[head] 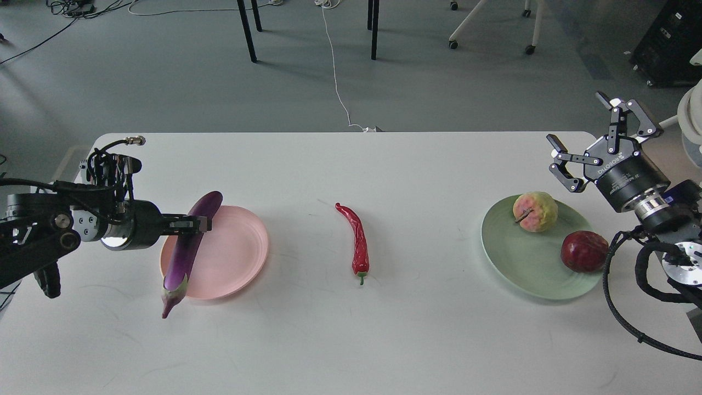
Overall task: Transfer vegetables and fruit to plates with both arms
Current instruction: 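Release the eggplant and reach the left gripper to the red chili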
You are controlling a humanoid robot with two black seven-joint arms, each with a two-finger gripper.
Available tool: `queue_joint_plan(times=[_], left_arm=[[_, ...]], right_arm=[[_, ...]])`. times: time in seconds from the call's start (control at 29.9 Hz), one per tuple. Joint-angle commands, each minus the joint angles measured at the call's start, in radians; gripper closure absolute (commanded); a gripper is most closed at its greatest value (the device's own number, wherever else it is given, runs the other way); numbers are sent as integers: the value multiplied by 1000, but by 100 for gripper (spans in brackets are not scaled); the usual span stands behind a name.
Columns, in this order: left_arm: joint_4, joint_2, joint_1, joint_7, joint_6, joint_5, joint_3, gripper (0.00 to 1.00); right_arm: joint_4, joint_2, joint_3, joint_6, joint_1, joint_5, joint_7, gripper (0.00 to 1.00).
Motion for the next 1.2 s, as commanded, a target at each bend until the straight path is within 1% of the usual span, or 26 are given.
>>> queue_joint_plan(times=[0.0, 0.1, 0.2, 0.27, 0.33, 0.43, 0.53, 0.67, 0.8, 0.97, 1.17], left_arm=[[1, 2, 0, -3, 12, 1, -3, 0], [3, 6, 0, -4, 50, 1, -3, 0], [3, 9, -8, -7, 60, -2, -17, 0], [2, 5, -20, -21, 60, -8, -38, 0], [-2, -9, -35, -36, 60, -11, -96, 0], [-27, -67, -43, -37, 57, -11, -150, 0], [-49, -121, -54, -35, 61, -9, -156, 0], [-49, -265, -58, -1, 61, 9, -147, 0], [-37, -403, -55, 91, 83, 59, -141, 0], [-6, -523, -44, 152, 130, 95, -114, 1], [43, -623, -43, 190, 169, 96, -69, 1]], right_arm=[[2, -1, 1, 0, -1, 0, 0, 1], [2, -1, 1, 0, -1, 0, 0, 1], [2, -2, 1, 0, -1, 0, 0, 1], [2, -2, 1, 0, -1, 0, 0, 1], [2, -4, 1, 0, -1, 0, 0, 1], [2, -7, 1, 0, -1, 0, 0, 1], [2, -7, 1, 0, -1, 0, 0, 1], [2, -10, 1, 0, -3, -2, 0, 1], [3, -27, 1, 0, -6, -2, 0, 1], [3, -28, 0, 0, -7, -2, 0, 1], [0, -27, 0, 0, -9, -2, 0, 1]])
